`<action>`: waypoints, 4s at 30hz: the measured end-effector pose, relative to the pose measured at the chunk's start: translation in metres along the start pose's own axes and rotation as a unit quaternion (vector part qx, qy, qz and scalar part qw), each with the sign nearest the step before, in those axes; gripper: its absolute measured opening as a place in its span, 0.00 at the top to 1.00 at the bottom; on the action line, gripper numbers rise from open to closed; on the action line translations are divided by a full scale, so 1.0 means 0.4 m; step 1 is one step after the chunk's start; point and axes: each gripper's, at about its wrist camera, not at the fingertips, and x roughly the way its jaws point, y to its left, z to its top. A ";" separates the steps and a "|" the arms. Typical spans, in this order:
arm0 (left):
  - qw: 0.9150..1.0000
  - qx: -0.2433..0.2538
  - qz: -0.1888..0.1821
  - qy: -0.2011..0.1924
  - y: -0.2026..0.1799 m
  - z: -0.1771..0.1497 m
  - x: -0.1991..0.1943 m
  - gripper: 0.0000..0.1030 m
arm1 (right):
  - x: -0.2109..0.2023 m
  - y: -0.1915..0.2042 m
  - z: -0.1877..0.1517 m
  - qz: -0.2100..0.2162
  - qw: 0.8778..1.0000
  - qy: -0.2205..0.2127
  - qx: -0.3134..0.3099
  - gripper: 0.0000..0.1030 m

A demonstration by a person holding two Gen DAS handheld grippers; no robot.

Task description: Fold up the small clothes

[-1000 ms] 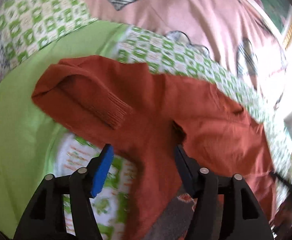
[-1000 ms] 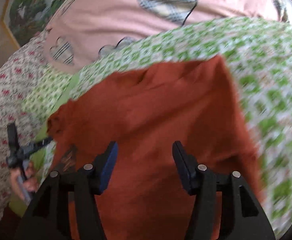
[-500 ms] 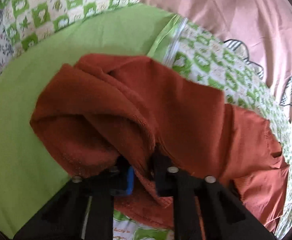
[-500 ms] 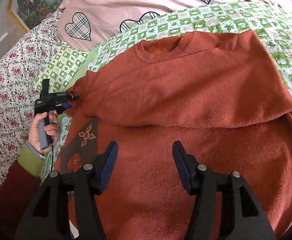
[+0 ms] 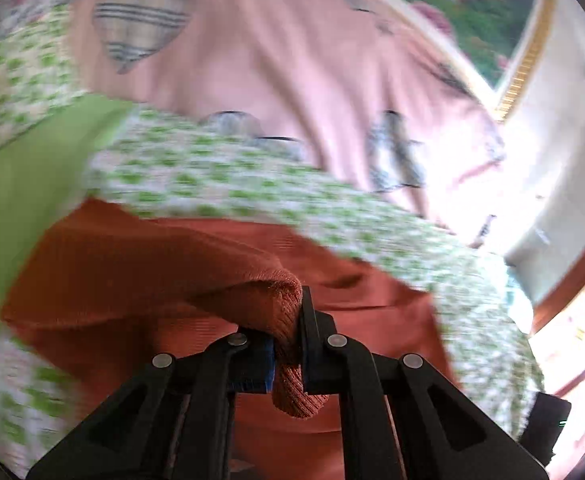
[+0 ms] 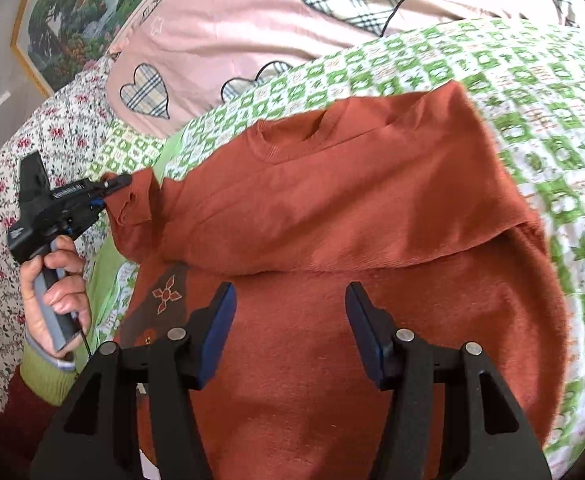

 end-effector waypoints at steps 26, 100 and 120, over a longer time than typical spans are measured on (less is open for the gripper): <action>0.977 0.075 -0.076 0.183 -0.201 -0.300 0.228 0.52 | -0.101 -0.134 0.022 -0.037 0.997 -0.045 0.050 0.44; 0.974 0.029 0.194 0.116 0.309 -0.157 0.056 0.82 | 0.162 -0.209 0.229 -0.176 0.982 0.036 -0.063 0.95; 0.976 0.038 0.169 0.133 0.241 -0.328 -0.190 0.60 | -0.095 -0.098 -0.047 -0.083 0.996 -0.012 -0.033 0.53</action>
